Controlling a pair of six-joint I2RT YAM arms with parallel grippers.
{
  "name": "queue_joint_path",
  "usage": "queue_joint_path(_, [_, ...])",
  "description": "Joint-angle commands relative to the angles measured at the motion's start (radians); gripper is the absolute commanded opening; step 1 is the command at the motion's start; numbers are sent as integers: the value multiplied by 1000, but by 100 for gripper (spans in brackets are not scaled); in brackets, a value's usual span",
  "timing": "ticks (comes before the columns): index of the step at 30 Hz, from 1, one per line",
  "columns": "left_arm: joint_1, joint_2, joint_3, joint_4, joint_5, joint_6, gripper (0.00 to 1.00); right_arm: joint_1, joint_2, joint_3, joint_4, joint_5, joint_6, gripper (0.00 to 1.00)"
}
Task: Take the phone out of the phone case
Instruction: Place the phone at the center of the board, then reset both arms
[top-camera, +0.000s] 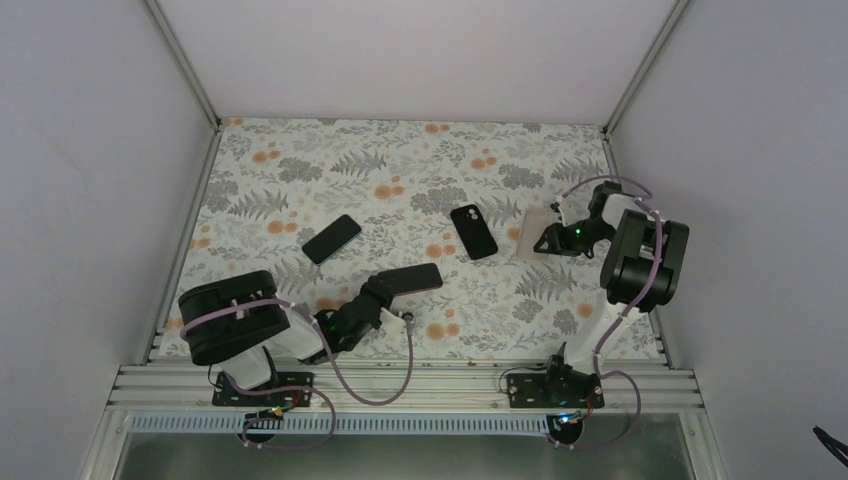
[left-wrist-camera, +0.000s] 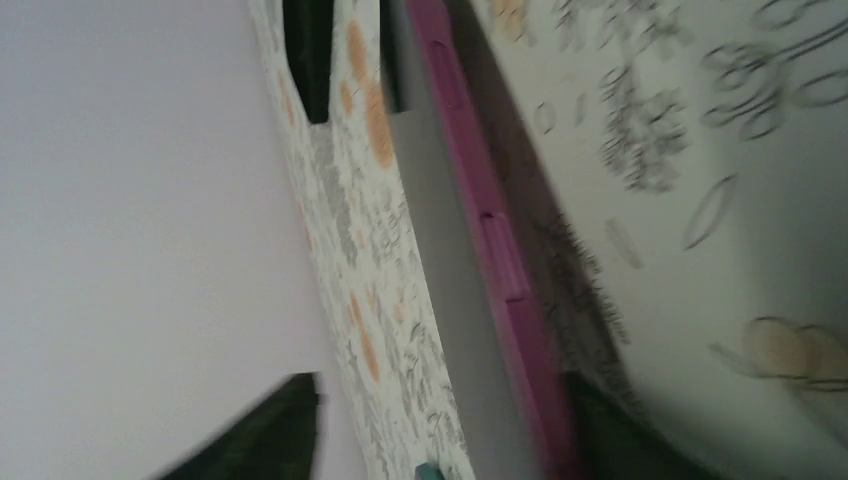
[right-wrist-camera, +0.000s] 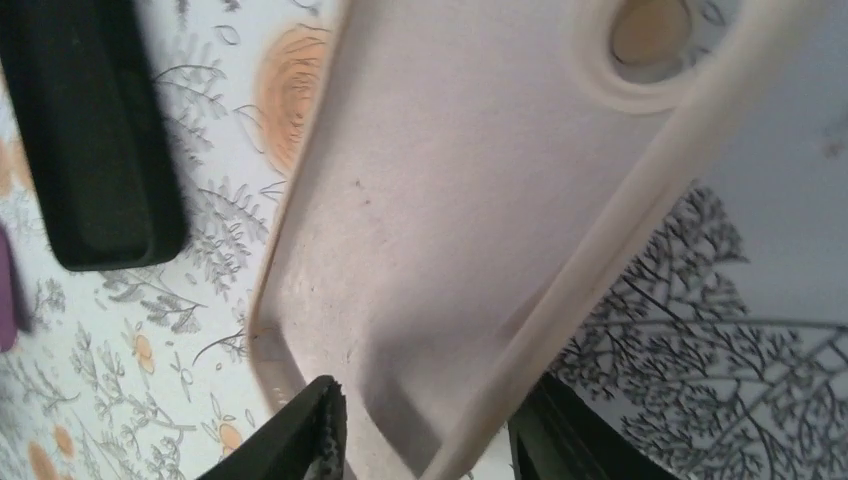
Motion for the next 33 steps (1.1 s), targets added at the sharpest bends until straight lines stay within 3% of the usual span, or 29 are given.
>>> queue_joint_path(1, [-34,-12,20,-40,22,-42,91,-24,-2,-23,20,54,-25,52])
queue_joint_path(2, [-37,-39,31,-106,42,-66,98,-26,-11,-24,24,66,-23,59])
queue_joint_path(4, [-41,-82,65,-261,99,-122,100,-28,-36,-28,32,91,-20,84])
queue_joint_path(7, [-42,-132,170,-569,227,-229,100,-27,-87,-33,45,159,-14,99])
queue_joint_path(14, [-43,-169,434,-1109,506,-353,100,-23,-262,-16,28,359,-42,100])
queue_joint_path(18, [-36,-144,578,-1314,571,-382,100,-19,-333,22,-3,436,-71,100])
queue_joint_path(21, [2,-158,700,-1408,627,-417,100,-18,-400,58,-19,397,-102,100])
queue_joint_path(26, [258,-203,1015,-1538,822,-503,100,-18,-539,56,19,198,-96,100])
queue_joint_path(30, [497,-184,1263,-1682,1012,-585,100,-17,-679,-64,176,84,2,100])
queue_joint_path(33, [580,-184,1348,-1742,1008,-627,100,-17,-789,-198,321,29,75,100])
